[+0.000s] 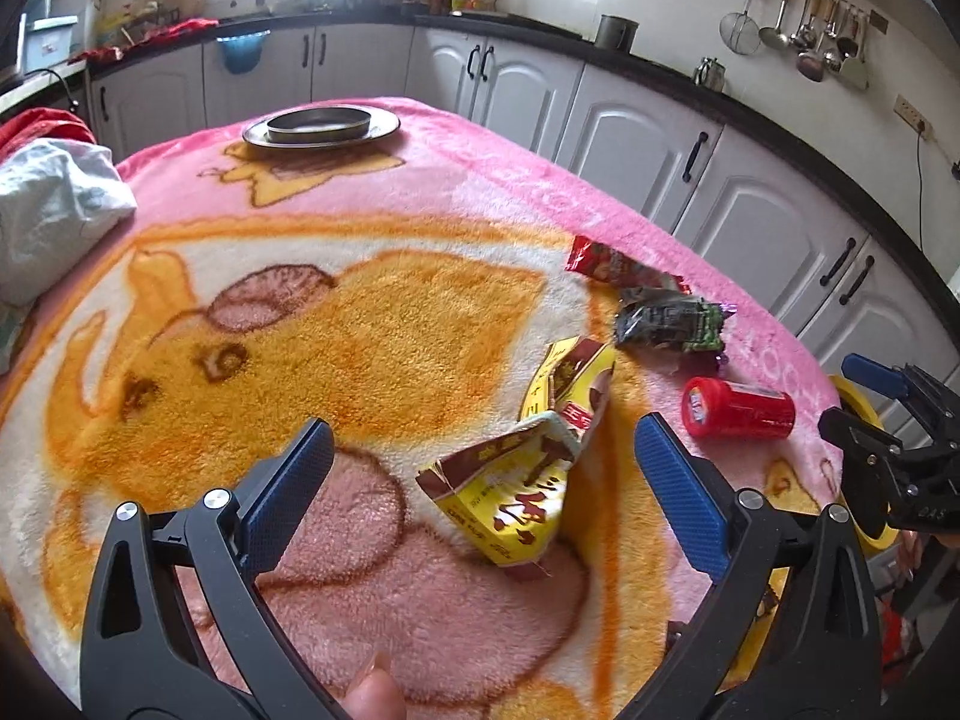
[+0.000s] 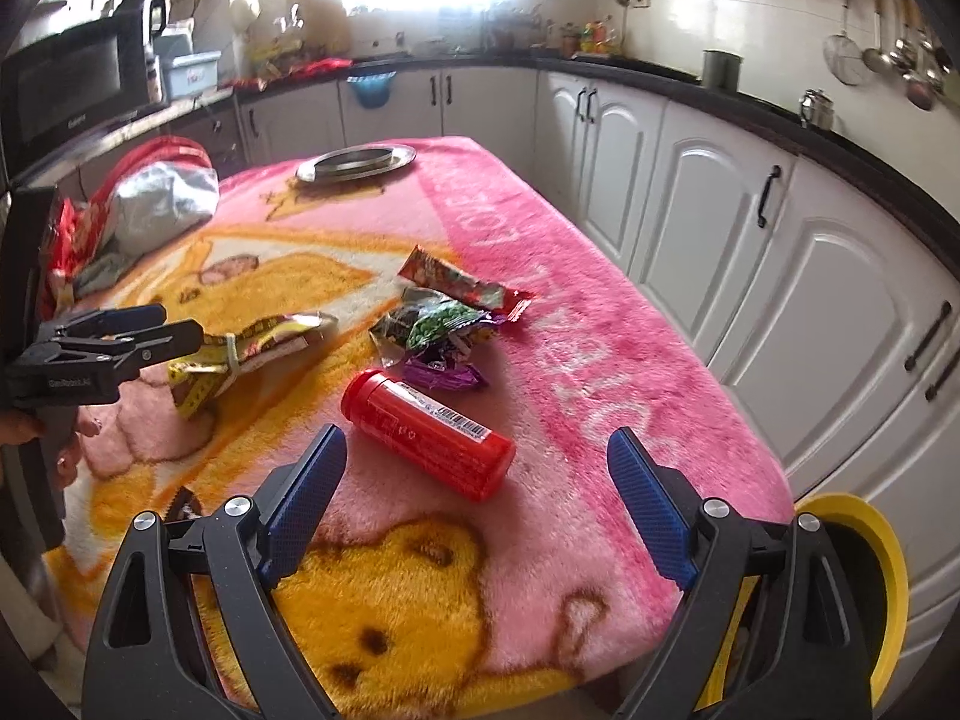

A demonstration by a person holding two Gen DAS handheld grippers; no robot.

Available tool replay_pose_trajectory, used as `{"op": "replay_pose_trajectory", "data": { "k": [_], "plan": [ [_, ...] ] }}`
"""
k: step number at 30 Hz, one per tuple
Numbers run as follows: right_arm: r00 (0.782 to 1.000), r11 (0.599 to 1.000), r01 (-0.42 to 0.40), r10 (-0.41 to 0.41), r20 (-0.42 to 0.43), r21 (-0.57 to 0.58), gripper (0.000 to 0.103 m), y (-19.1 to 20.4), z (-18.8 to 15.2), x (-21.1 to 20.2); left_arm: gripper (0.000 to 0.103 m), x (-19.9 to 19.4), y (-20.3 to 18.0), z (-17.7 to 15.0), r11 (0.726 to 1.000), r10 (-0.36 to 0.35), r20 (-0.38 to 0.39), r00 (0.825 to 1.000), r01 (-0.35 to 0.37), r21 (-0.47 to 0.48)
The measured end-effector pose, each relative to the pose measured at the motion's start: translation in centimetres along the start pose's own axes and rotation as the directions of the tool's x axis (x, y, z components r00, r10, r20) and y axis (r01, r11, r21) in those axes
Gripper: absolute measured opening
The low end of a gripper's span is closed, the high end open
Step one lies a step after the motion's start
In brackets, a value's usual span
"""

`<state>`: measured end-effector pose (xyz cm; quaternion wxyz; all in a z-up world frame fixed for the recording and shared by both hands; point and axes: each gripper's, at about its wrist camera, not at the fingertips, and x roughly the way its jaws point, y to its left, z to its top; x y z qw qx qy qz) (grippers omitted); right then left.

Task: Collect trash
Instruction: 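Grasp the yellow-brown snack bag with the left gripper while the right grasps the red tube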

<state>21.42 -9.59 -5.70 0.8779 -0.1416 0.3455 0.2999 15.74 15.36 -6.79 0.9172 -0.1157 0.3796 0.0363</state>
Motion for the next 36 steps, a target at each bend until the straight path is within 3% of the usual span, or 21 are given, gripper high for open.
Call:
{"op": "replay_pose_trajectory", "data": {
  "k": [6, 13, 23, 28, 36],
  "plan": [
    [0.997, 0.997, -0.018, 0.013, -0.073, -0.071, 0.086, 0.5, 0.2, 2.6, 0.092, 1.4, 0.0, 0.4, 0.998, -0.061, -0.051, 0.997, 0.063, 0.023],
    [0.991, 0.991, -0.022, 0.004, -0.136, -0.134, 0.086, 0.9, 0.4, 5.3, 0.092, 2.7, -0.4, 0.5, 0.994, -0.065, -0.089, 0.994, 0.072, 0.077],
    [0.983, 0.985, -0.064, 0.034, -0.179, -0.162, 0.084, 1.4, 0.7, 7.8, 0.080, 3.9, -1.7, -0.2, 0.987, -0.061, -0.130, 0.990, 0.079, 0.138],
    [0.977, 0.983, -0.113, 0.083, -0.195, -0.145, 0.070, 1.6, 0.6, 8.2, 0.075, 3.9, -1.8, -0.4, 0.986, -0.044, -0.135, 0.990, 0.065, 0.154],
    [0.979, 0.981, -0.123, 0.094, -0.184, -0.153, 0.046, 2.7, -0.1, 7.4, 0.068, 3.8, -2.2, -1.0, 0.983, -0.003, -0.128, 0.992, 0.027, 0.183]
  ]
}}
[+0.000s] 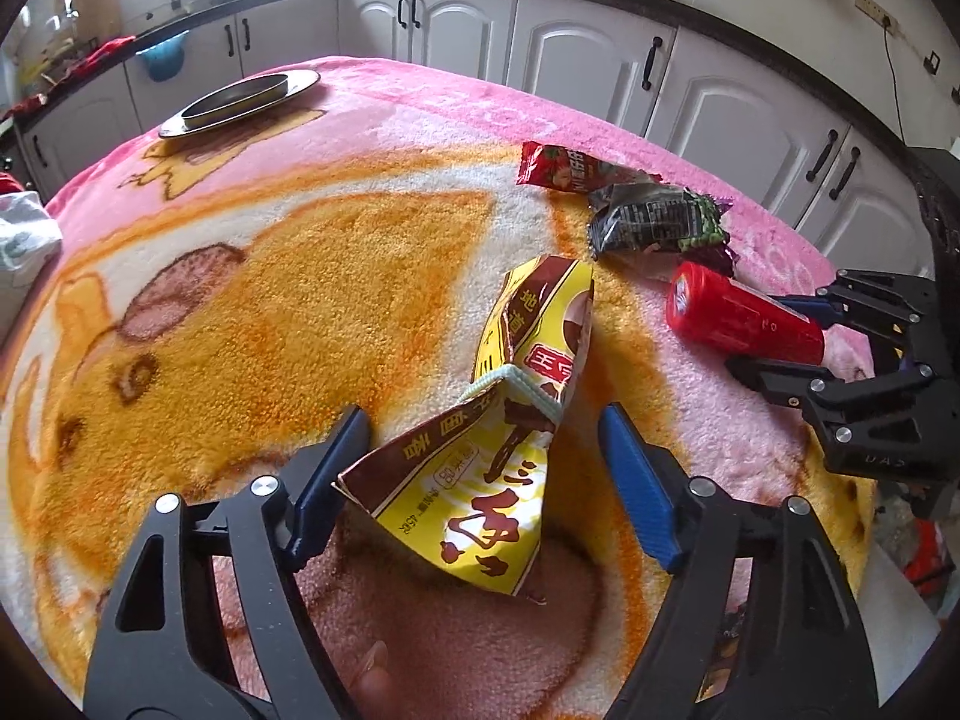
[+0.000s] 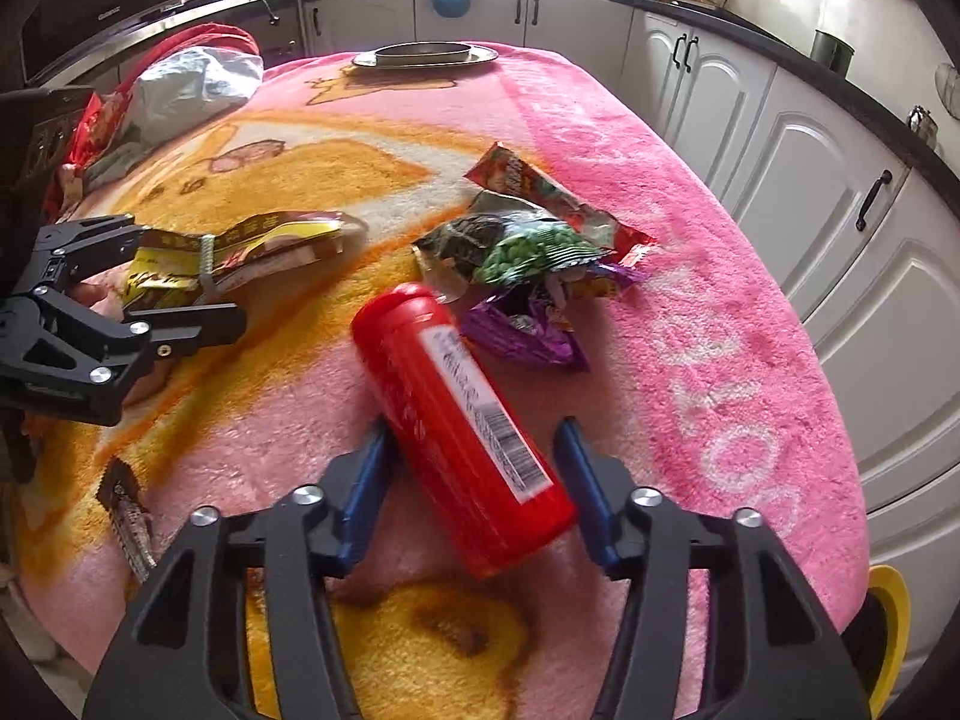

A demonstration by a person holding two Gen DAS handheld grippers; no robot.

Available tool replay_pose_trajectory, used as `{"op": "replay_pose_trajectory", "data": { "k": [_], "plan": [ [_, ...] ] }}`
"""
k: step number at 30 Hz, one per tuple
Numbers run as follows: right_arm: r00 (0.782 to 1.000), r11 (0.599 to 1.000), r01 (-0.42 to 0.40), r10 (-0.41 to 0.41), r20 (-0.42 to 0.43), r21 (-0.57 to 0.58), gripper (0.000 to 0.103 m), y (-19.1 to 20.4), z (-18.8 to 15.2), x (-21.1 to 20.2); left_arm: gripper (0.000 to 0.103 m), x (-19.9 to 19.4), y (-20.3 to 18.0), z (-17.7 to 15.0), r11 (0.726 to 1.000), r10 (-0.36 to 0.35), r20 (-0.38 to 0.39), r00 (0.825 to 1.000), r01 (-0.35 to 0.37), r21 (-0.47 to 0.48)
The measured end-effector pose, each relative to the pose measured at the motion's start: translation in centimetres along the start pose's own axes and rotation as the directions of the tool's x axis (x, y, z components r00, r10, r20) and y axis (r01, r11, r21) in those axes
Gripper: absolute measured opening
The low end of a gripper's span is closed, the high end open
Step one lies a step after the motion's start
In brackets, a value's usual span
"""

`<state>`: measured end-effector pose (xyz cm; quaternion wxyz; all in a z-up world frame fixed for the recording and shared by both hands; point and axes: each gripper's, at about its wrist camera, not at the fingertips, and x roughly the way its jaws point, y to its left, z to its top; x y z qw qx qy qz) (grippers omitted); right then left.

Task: Collect trash
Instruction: 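Grasp the yellow-brown snack bag with the left gripper while the right grasps the red tube, then carry the yellow bag in the left gripper over the bin while the right carries the red tube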

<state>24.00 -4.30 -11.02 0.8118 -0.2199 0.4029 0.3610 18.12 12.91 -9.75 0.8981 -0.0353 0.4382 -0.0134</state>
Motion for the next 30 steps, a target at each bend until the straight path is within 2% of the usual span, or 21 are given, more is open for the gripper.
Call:
{"op": "replay_pose_trajectory", "data": {
  "k": [4, 5, 13, 26, 30],
  "plan": [
    [1.000, 1.000, 0.014, -0.014, 0.007, -0.005, 0.039, 0.6, -0.4, -0.3, 0.052, -0.2, -0.1, -0.2, 1.000, 0.030, 0.007, 1.000, -0.030, -0.002],
    [1.000, 1.000, 0.019, -0.019, 0.010, -0.005, 0.039, 0.8, -0.6, -0.5, 0.052, -0.3, -0.1, -0.3, 1.000, 0.029, 0.007, 1.000, -0.029, -0.002],
    [0.999, 0.999, 0.024, -0.024, 0.030, 0.027, 0.035, 1.5, -2.0, -1.4, 0.047, -0.8, -1.1, -1.0, 0.998, 0.050, 0.010, 0.999, -0.051, 0.030],
    [0.997, 0.993, -0.001, -0.007, 0.072, 0.120, 0.033, 2.0, -4.1, -3.8, 0.046, -3.4, -1.9, -2.2, 1.000, 0.007, 0.072, 0.997, -0.007, -0.003],
    [0.994, 0.989, -0.020, 0.003, 0.113, 0.147, 0.033, 1.8, -4.5, -5.1, 0.046, -4.5, -2.5, -2.1, 1.000, -0.007, 0.095, 0.995, 0.007, -0.005]
  ]
}}
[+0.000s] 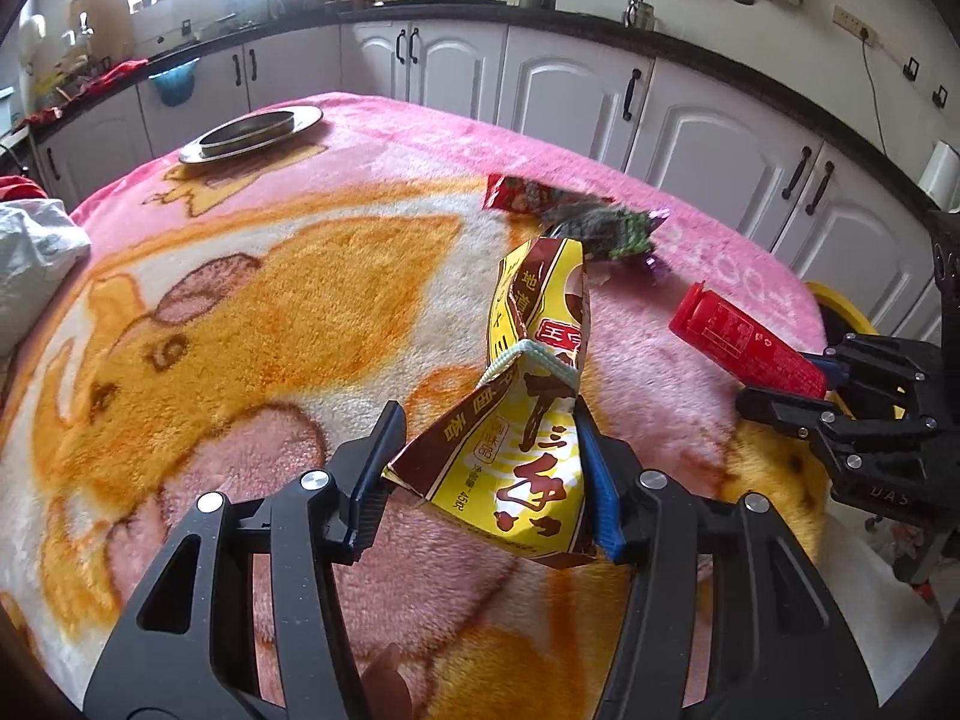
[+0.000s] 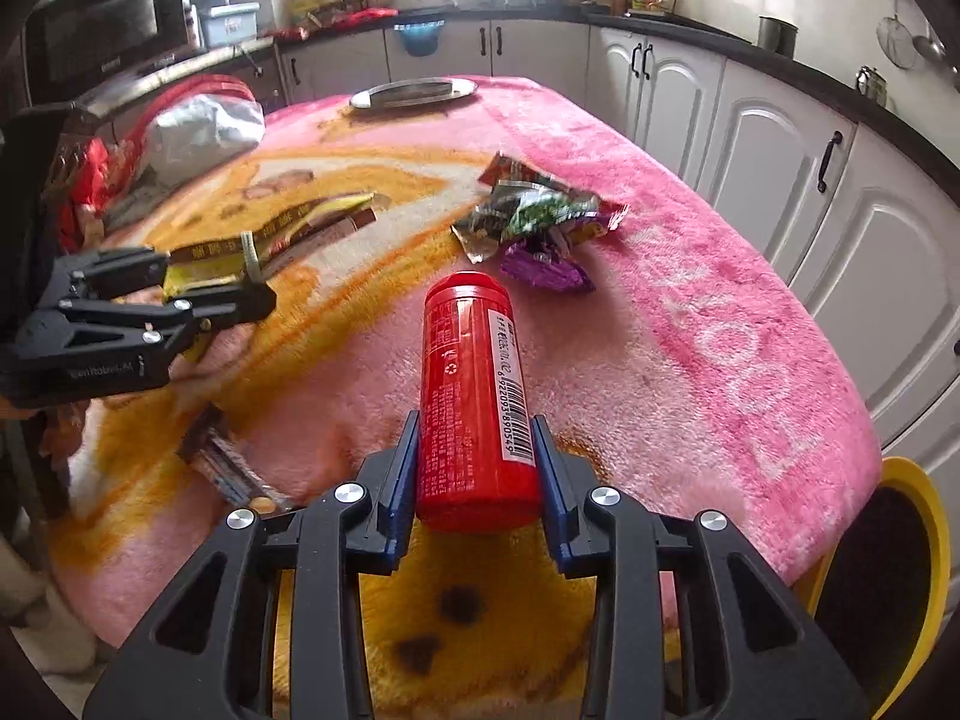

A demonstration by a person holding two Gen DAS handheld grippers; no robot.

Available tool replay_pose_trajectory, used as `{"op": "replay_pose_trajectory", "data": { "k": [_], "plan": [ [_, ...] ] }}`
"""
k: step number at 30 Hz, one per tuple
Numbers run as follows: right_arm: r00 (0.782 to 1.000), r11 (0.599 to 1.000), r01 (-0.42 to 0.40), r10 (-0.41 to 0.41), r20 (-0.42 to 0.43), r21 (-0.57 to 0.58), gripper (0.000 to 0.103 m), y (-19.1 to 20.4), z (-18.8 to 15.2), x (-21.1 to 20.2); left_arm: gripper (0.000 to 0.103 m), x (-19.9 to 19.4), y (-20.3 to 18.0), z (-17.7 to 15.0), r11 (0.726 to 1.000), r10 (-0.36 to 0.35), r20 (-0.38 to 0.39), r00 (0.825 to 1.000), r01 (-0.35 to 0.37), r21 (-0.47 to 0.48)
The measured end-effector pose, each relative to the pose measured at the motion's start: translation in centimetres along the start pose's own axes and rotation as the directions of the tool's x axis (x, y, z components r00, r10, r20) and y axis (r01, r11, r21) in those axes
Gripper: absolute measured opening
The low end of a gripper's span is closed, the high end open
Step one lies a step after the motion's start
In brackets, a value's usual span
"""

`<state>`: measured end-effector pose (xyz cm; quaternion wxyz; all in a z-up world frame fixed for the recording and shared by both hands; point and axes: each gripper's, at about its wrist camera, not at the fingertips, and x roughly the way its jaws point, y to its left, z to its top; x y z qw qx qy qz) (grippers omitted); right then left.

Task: Collect trash
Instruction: 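Carry the yellow bag in the left gripper over the bin while the right carries the red tube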

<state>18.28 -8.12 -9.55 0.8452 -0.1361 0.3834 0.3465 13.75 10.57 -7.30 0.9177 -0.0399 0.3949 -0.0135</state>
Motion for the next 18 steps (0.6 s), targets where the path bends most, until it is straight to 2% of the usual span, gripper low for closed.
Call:
{"op": "replay_pose_trajectory", "data": {
  "k": [12, 18],
  "plan": [
    [0.996, 0.997, 0.029, -0.036, 0.087, 0.075, 0.033, -2.5, 0.2, -4.9, 0.046, -2.9, -4.0, 2.6, 0.998, -0.066, 0.093, 0.993, 0.064, 0.026],
    [0.988, 0.990, 0.079, -0.094, 0.127, 0.120, 0.033, -5.0, -0.5, -8.0, 0.046, -3.5, -7.2, 3.9, 0.992, -0.113, 0.131, 0.985, 0.104, 0.070]
  ]
}}
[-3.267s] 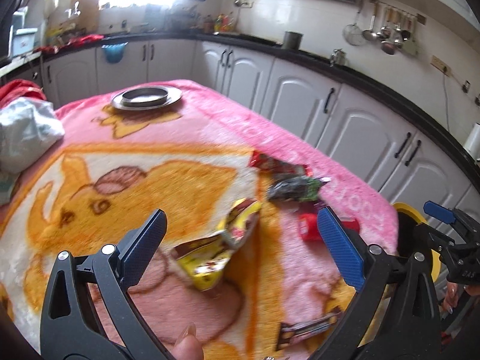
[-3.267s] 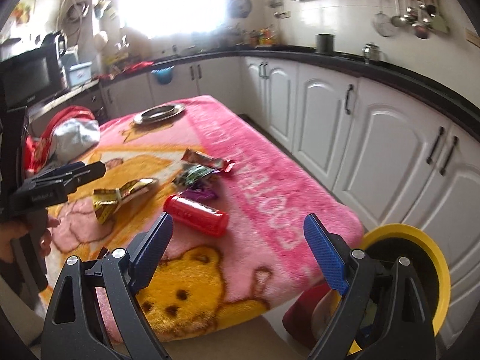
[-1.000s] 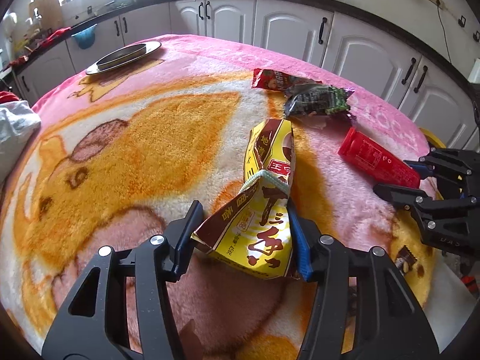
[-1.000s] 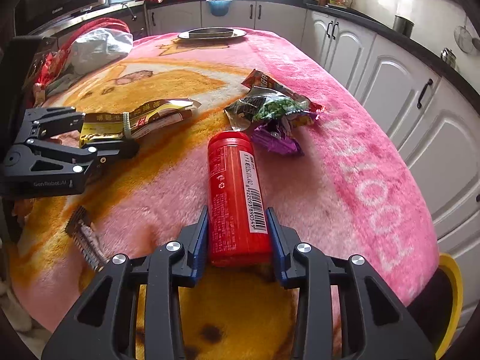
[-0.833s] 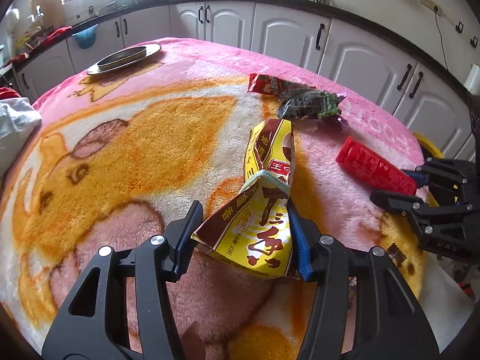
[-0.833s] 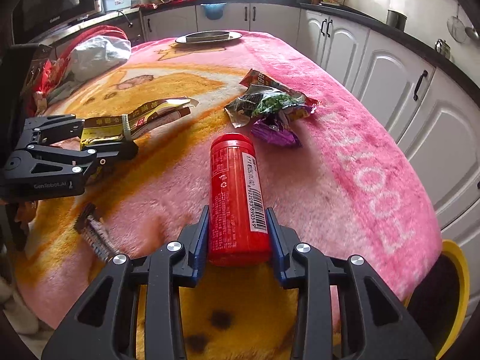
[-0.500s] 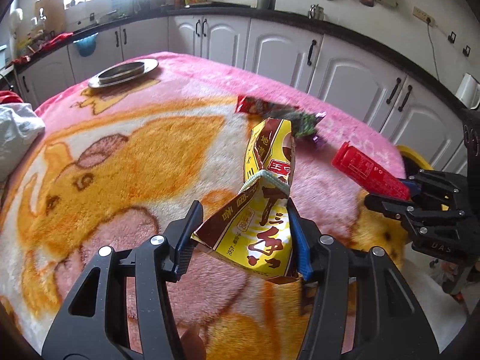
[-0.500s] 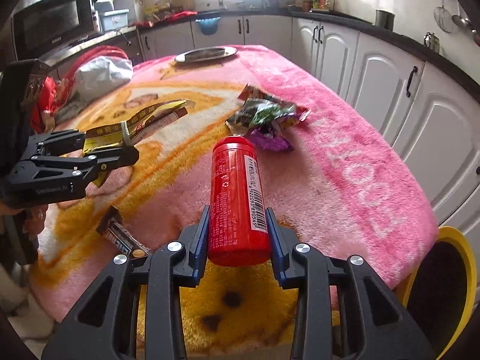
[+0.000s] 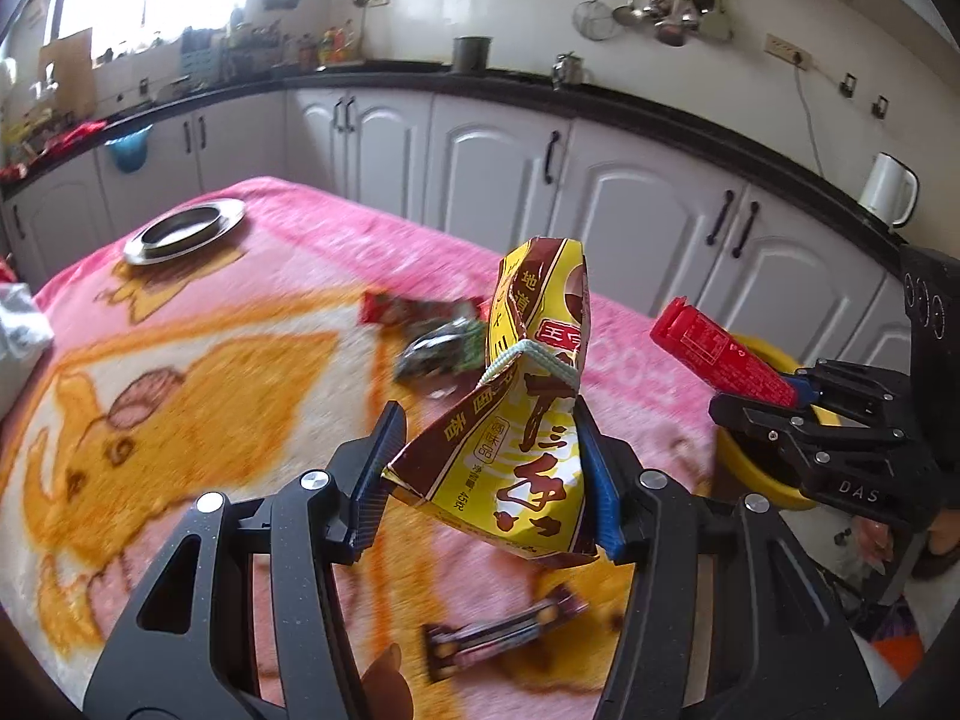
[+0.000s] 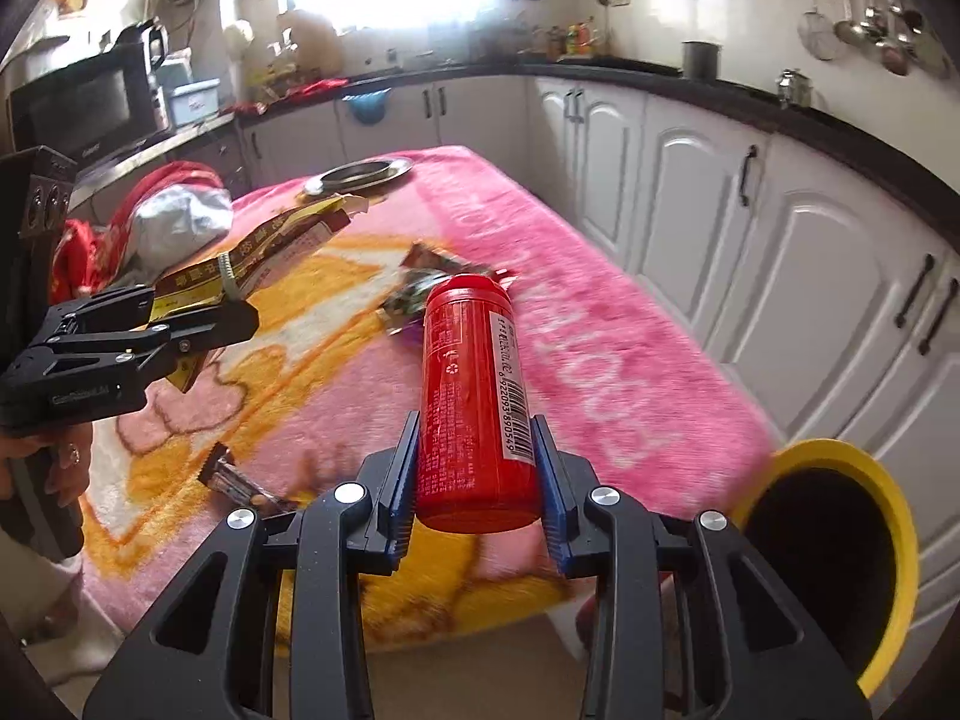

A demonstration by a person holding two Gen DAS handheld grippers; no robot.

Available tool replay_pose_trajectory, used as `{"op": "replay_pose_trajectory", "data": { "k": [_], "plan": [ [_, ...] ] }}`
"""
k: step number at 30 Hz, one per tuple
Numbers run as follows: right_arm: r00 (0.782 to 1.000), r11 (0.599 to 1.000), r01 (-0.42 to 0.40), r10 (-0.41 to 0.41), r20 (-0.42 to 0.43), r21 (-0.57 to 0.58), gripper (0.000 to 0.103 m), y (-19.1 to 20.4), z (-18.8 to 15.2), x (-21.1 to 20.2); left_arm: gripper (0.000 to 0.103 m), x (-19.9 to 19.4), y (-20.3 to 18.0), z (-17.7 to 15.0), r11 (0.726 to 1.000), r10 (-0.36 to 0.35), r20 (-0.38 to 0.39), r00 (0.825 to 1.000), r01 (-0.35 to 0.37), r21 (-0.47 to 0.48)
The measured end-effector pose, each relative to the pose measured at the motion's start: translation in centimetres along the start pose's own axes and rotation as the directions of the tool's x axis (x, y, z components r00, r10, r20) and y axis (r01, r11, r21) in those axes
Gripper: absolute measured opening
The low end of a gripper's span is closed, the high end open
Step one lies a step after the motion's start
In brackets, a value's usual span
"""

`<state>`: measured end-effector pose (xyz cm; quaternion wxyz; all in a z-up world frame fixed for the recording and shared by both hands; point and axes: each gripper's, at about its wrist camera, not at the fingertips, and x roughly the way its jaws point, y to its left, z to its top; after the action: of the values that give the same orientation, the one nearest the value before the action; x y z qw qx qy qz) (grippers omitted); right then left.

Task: Collect trash
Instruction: 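Carry the yellow bag in the left gripper over the bin while the right carries the red tube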

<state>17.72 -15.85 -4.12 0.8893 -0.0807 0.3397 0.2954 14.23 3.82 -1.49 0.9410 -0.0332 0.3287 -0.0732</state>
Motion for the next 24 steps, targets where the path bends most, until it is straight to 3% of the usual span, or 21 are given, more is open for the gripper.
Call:
{"op": "replay_pose_trajectory", "data": {
  "k": [13, 24],
  "plan": [
    [0.990, 0.983, 0.098, -0.113, 0.087, 0.158, 0.033, -6.9, -1.4, -5.5, 0.046, 1.6, -7.1, 1.6, 0.994, -0.077, 0.016, 0.997, 0.075, 0.083],
    [0.973, 0.945, 0.173, -0.208, 0.101, 0.276, 0.033, -11.7, -3.7, -8.6, 0.046, 3.7, -11.8, 2.0, 0.981, -0.132, 0.004, 0.991, 0.130, 0.142]
  ]
}}
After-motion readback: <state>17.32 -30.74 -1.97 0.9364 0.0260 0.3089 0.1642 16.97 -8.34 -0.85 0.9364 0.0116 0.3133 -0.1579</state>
